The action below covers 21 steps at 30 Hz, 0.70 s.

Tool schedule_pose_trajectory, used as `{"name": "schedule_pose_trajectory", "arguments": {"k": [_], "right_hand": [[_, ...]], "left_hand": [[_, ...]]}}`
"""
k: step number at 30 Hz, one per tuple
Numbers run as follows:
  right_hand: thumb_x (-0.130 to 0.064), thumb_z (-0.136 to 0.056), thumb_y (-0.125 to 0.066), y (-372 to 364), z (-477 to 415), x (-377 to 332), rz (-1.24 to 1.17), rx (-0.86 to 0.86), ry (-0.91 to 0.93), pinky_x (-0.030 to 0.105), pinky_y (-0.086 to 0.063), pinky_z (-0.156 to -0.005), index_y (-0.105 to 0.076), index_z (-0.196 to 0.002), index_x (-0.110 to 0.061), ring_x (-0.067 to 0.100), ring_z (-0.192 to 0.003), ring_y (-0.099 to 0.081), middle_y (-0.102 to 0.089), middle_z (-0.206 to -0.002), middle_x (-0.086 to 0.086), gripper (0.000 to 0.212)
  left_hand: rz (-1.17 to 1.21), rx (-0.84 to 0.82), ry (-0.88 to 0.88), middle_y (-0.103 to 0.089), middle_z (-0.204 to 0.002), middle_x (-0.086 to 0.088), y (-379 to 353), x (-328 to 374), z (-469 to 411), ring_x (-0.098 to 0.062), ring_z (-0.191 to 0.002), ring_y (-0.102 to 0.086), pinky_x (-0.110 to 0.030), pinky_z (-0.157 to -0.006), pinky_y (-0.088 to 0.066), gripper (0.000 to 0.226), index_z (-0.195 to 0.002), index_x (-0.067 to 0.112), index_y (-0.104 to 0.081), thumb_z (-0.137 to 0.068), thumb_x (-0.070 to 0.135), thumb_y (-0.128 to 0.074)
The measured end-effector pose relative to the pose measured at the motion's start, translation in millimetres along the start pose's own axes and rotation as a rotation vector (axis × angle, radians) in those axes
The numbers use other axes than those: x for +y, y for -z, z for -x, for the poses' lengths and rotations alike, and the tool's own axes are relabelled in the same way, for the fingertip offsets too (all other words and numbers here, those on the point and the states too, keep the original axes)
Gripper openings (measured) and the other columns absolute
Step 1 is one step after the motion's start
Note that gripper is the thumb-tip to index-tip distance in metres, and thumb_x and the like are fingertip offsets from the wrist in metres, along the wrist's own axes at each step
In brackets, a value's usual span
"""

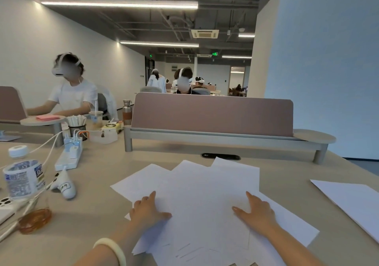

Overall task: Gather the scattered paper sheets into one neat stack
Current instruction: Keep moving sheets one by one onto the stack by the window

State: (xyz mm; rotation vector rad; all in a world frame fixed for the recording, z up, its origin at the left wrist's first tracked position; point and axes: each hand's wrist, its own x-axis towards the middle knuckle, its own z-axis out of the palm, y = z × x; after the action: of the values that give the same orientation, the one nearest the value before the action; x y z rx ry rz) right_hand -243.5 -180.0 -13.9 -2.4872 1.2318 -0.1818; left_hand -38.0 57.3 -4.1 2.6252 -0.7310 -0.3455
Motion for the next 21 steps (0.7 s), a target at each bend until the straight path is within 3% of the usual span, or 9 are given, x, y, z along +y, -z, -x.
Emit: {"name": "schedule_pose_trajectory", "arguments": {"k": [3, 6, 8, 11, 15, 18, 20, 21], "right_hand": [[-0.07, -0.087, -0.027, -9.2, 1.7, 9.6, 0.096, -0.003, -0.042, 0.044, -0.003, -0.12, -0.002, -0.151, -0.022, 0.025, -0.148, -0.002, -0.002, -0.16, 0.002, 0.084], [-0.067, -0.089, -0.026, -16.3, 3.5, 5.2, 0.066, 0.021, -0.047, 0.043, 0.0, -0.12, -0.001, -0.151, -0.022, 0.024, -0.148, 0.001, 0.0, -0.16, 0.003, 0.081], [-0.065, -0.09, -0.028, -15.5, 2.3, 0.6, -0.009, 0.026, -0.066, 0.042, 0.0, -0.12, 0.0, -0.151, -0.021, 0.022, -0.148, 0.0, -0.001, -0.16, 0.002, 0.081], [-0.06, -0.089, -0.039, -11.1, -1.4, -4.8, -0.24, 0.045, -0.102, 0.04, -0.006, -0.12, -0.003, -0.151, -0.021, 0.021, -0.147, -0.008, -0.008, -0.159, 0.0, 0.082], [-0.043, -0.085, -0.062, -1.4, -4.8, -3.6, -0.734, 0.091, -0.167, 0.041, -0.026, -0.115, -0.014, -0.15, -0.017, 0.026, -0.142, -0.024, -0.018, -0.157, 0.005, 0.085], [-0.029, -0.085, -0.067, 9.3, -6.5, 1.7, -1.079, 0.149, -0.201, 0.038, -0.032, -0.106, -0.02, -0.148, -0.013, 0.028, -0.137, -0.032, -0.028, -0.151, 0.007, 0.079], [-0.027, -0.085, -0.068, 15.4, -9.7, 5.8, -1.214, 0.103, -0.255, 0.038, -0.031, -0.108, -0.015, -0.149, -0.015, 0.025, -0.137, -0.034, -0.028, -0.151, 0.006, 0.084], [-0.027, -0.084, -0.069, 16.1, -11.7, 7.5, -1.275, 0.047, -0.28, 0.037, -0.034, -0.105, -0.012, -0.149, -0.018, 0.018, -0.129, -0.046, -0.032, -0.148, 0.006, 0.087]], "left_hand": [[0.211, -0.05, 0.028, -0.04, -0.143, -0.008, 5.6, 9.1, -5.4, -0.03, -0.134, -0.035, -0.038, -0.111, -0.031, 0.106, -0.149, 0.018, -0.015, -0.067, 0.053, -0.072], [0.326, -0.067, 0.037, -0.042, -0.142, -0.01, 10.2, 17.9, -6.9, -0.027, -0.133, -0.04, -0.033, -0.111, -0.031, 0.099, -0.147, 0.015, -0.02, -0.068, 0.043, -0.074], [0.394, -0.068, 0.06, -0.038, -0.142, -0.012, 10.9, 20.8, -8.2, -0.031, -0.13, -0.041, -0.037, -0.109, -0.035, 0.099, -0.146, 0.016, -0.024, -0.065, 0.04, -0.076], [0.513, -0.063, 0.122, -0.034, -0.138, -0.013, 10.3, 23.4, -13.7, -0.038, -0.119, -0.048, -0.046, -0.101, -0.045, 0.104, -0.143, 0.02, -0.032, -0.05, 0.039, -0.075], [0.644, -0.033, 0.189, -0.032, -0.134, -0.015, 9.0, 22.7, -19.2, -0.039, -0.108, -0.053, -0.039, -0.087, -0.05, 0.08, -0.138, 0.016, -0.038, -0.07, 0.019, -0.079], [0.751, -0.041, 0.202, -0.039, -0.137, -0.022, 6.5, 21.2, -24.0, -0.036, -0.106, -0.054, -0.042, -0.1, -0.045, 0.089, -0.139, 0.013, -0.035, -0.064, 0.017, -0.082], [0.802, -0.065, 0.207, -0.043, -0.137, -0.025, 4.8, 22.2, -23.3, -0.039, -0.113, -0.052, -0.045, -0.103, -0.04, 0.09, -0.142, 0.013, -0.03, -0.067, 0.014, -0.081], [0.818, -0.062, 0.212, -0.044, -0.136, -0.024, 3.4, 23.0, -24.5, -0.04, -0.118, -0.049, -0.044, -0.103, -0.041, 0.094, -0.143, 0.013, -0.029, -0.065, 0.013, -0.081]]}}
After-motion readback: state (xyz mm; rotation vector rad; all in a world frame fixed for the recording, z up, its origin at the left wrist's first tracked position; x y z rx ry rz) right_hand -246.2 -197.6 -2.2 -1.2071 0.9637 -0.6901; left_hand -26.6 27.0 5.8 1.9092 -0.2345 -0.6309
